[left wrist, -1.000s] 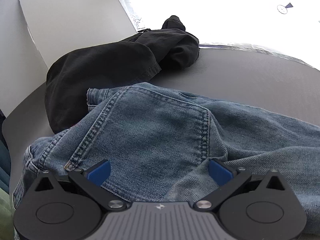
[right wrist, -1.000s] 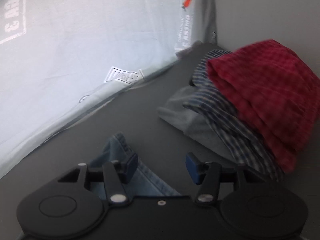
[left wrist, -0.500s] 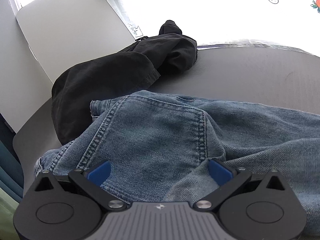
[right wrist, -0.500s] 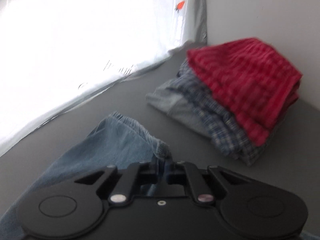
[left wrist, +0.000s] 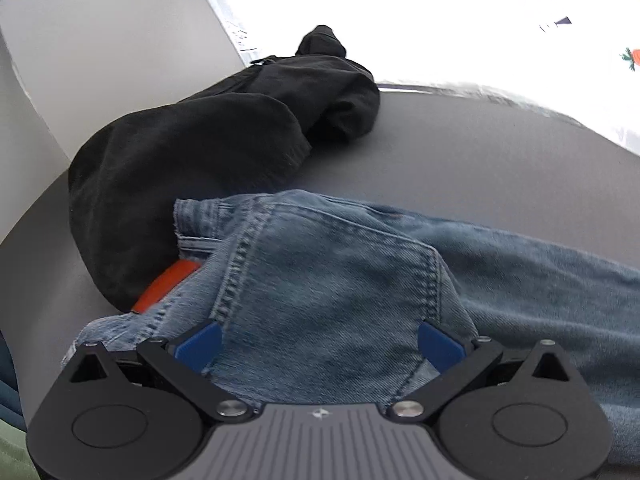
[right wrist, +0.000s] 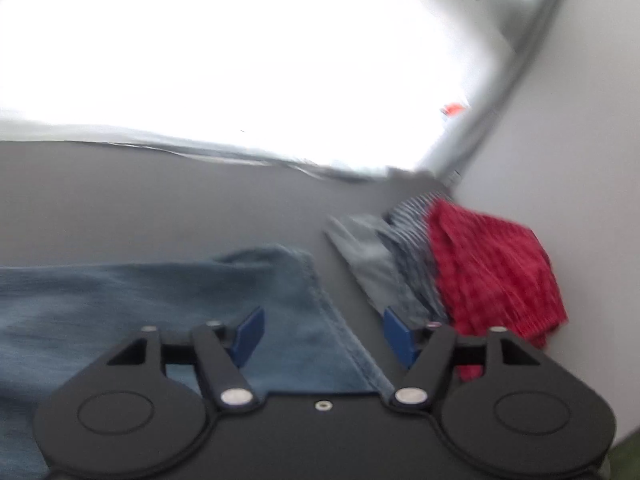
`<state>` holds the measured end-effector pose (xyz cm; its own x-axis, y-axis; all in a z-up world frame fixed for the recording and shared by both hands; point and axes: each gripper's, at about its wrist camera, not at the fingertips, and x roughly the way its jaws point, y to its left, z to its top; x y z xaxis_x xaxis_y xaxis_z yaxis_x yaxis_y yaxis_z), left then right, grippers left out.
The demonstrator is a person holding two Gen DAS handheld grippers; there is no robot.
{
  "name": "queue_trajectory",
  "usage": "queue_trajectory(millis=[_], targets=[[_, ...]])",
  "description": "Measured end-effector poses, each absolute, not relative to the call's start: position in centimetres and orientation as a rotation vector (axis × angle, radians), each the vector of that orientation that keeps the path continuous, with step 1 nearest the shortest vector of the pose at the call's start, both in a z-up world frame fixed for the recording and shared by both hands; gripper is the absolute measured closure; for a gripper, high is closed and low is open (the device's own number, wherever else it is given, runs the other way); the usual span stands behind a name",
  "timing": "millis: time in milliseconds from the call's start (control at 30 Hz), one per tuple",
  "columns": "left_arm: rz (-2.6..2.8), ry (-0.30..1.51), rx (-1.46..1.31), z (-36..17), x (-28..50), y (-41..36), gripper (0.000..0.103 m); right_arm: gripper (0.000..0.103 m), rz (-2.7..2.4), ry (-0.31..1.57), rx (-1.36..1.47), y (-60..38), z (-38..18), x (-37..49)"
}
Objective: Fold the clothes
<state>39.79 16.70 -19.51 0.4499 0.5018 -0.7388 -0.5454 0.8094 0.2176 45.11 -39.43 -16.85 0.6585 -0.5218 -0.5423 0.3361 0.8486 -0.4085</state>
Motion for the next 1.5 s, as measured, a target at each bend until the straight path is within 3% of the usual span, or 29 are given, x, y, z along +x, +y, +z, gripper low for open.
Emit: queue_trajectory(millis=[333,367,433,533,700,767,800,833,900,933,967,1000,1033,1100,1233,1367,1467,1500], targets=[[0.693,0.783,-0.137,-16.3,35.1,23.4,0.000,0.031,0.342,0.614,-0.374,-14.2,-14.4,50.9],[0.695,0.781,-0.149,-16.2,34.5,24.2,0.000,0.033,0.418,0.600,-0.382,-11.3,-14.2,50.9],[0.698,0.781,-0.172,-16.3,33.3,25.9,0.000,0.055,0.572,0.571,-0.397,-5.4,-13.8,50.9],[0.698,0.788,-0.219,-17.1,31.3,28.4,0.000,0.073,0.756,0.556,-0.414,3.7,-14.4,51.7],[0.650,0.836,-0.302,-19.8,29.3,31.7,0.000,0.070,0.962,0.643,-0.420,15.7,-17.4,53.9],[0.623,0.844,-0.344,-20.7,28.9,32.4,0.000,0.051,1.042,0.711,-0.387,18.6,-18.3,54.9],[0.613,0.846,-0.361,-21.1,28.8,32.6,0.000,0.031,1.084,0.757,-0.382,19.7,-18.8,55.0],[0.605,0.849,-0.370,-21.4,28.8,32.8,0.000,0.020,1.126,0.805,-0.377,20.7,-19.4,55.2],[0.587,0.857,-0.376,-21.9,29.1,33.2,0.000,0.016,1.221,0.909,-0.426,22.1,-20.7,54.9],[0.577,0.861,-0.377,-22.1,29.2,33.4,0.000,0.016,1.232,0.864,-0.475,22.0,-20.9,54.0],[0.567,0.865,-0.378,-22.2,29.4,33.6,0.000,0.023,1.235,0.805,-0.534,21.9,-21.0,53.0],[0.557,0.869,-0.379,-22.4,29.5,33.8,0.000,0.041,1.225,0.763,-0.561,21.5,-20.7,52.2],[0.548,0.870,-0.380,-22.4,29.7,34.0,0.000,0.069,1.190,0.732,-0.566,21.1,-20.1,51.6],[0.537,0.864,-0.376,-22.1,29.9,34.3,0.000,0.074,1.114,0.658,-0.511,19.5,-17.8,50.5],[0.534,0.833,-0.340,-22.0,30.8,34.9,0.000,0.076,1.002,0.579,-0.422,19.0,-14.9,51.0],[0.546,0.852,-0.345,-23.3,32.0,35.3,0.000,0.077,0.876,0.574,-0.519,22.1,-18.5,52.2],[0.565,0.863,-0.316,-23.2,32.5,34.9,0.000,0.065,0.781,0.598,-0.480,21.9,-18.1,52.4],[0.568,0.866,-0.295,-23.1,32.6,34.7,0.000,0.054,0.744,0.586,-0.436,21.1,-17.1,51.9]])
